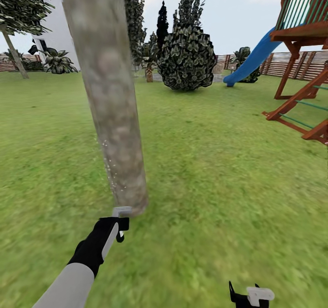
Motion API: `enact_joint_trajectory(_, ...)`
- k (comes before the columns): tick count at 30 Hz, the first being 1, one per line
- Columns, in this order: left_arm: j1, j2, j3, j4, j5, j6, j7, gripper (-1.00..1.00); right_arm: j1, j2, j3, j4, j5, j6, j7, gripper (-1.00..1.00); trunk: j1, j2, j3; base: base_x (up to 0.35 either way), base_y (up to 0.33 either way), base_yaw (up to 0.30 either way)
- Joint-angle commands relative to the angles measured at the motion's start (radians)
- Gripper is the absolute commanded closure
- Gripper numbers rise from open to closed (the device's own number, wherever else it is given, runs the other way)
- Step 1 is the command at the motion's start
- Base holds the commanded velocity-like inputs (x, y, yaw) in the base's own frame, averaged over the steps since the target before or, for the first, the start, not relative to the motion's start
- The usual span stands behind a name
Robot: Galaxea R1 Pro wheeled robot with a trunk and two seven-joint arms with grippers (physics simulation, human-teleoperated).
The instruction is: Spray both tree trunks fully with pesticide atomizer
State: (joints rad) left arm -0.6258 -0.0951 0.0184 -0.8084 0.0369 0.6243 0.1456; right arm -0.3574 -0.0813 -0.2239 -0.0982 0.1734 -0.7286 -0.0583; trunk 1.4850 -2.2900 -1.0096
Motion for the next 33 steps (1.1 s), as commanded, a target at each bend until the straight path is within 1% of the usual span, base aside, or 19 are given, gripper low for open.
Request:
enact_joint_trajectory(1, 0.0, 0.0, 0.0, 0.0, 0.0, 0.0, 0.0, 1.0, 0.0, 0.0, 0.0, 0.0, 0.0, 0.0, 0.0, -1.0, 0.0, 0.0, 0.0, 0.0, -0.3, 0.0)
enact_joint_trajectory(4, 0.0, 0.0, -0.001, 0.0, 0.0, 0.0, 0.0, 1.0, 0.0, 0.0, 0.0, 0.0, 0.0, 0.0, 0.0, -1.0, 0.0, 0.0, 0.0, 0.0, -0.3, 0.091)
enact_joint_trajectory(12, 0.0, 0.0, 0.0, 0.0, 0.0, 0.0, 0.0, 1.0, 0.0, 0.0, 0.0, 0.0, 0.001, 0.0, 0.0, -1.0, 0.0, 0.0, 0.0, 0.0, -0.3, 0.251)
enact_joint_trajectory(23, 0.0, 0.0, 0.0, 0.0, -0.001, 0.0, 0.0, 1.0, 0.0, 0.0, 0.0, 0.001, 0.001, 0.0, 0.0, -1.0, 0.0, 0.0, 0.0, 0.0, -0.3, 0.026)
enact_joint_trajectory(33, 0.0, 0.0, 0.0, 0.0, 0.0, -0.001, 0.0, 1.0, 0.0, 0.0, 0.0, 0.002, 0.001, 0.0, 0.0, -1.0, 0.0, 0.0, 0.0, 0.0, -0.3, 0.267)
